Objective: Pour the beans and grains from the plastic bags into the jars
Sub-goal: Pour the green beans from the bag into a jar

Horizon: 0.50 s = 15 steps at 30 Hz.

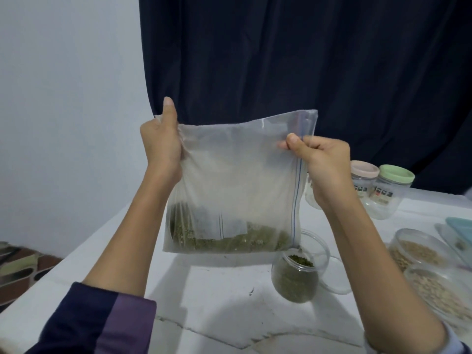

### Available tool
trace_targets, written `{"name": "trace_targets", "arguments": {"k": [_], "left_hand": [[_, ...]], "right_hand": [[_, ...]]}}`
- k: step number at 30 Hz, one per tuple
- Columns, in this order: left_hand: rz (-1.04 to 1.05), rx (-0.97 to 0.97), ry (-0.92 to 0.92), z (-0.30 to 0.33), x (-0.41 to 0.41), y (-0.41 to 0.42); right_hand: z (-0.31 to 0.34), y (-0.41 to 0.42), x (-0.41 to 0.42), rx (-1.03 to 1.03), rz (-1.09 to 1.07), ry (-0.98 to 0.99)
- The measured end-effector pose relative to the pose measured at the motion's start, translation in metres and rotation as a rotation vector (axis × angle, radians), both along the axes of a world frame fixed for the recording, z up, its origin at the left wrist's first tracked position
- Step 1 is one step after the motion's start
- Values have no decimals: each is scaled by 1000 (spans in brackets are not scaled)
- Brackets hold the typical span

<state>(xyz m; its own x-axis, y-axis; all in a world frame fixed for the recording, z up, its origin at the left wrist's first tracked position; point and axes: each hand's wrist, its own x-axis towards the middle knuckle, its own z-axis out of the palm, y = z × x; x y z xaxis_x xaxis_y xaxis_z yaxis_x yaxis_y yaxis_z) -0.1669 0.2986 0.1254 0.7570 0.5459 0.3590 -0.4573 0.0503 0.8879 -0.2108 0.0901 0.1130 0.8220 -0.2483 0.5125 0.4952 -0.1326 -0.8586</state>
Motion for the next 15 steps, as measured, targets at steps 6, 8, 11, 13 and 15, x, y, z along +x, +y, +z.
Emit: {"name": "trace_targets", "arguments": {"k": [6, 8, 11, 13, 15], "left_hand": [[0, -3, 2, 2, 0, -1], [-19, -4, -5, 3, -1, -3], [-16, -5, -2, 2, -1, -4], [-26, -9, 0, 1, -1, -5], [-26, -15, 0, 1, -1, -5]], "right_hand": [[2, -3, 0, 33, -5, 18], [1, -5, 0, 45, -22, 5], [0, -5, -1, 31, -14, 23], [0, -7, -2, 40, -31, 10], [1, -7, -2, 39, -17, 26]]}}
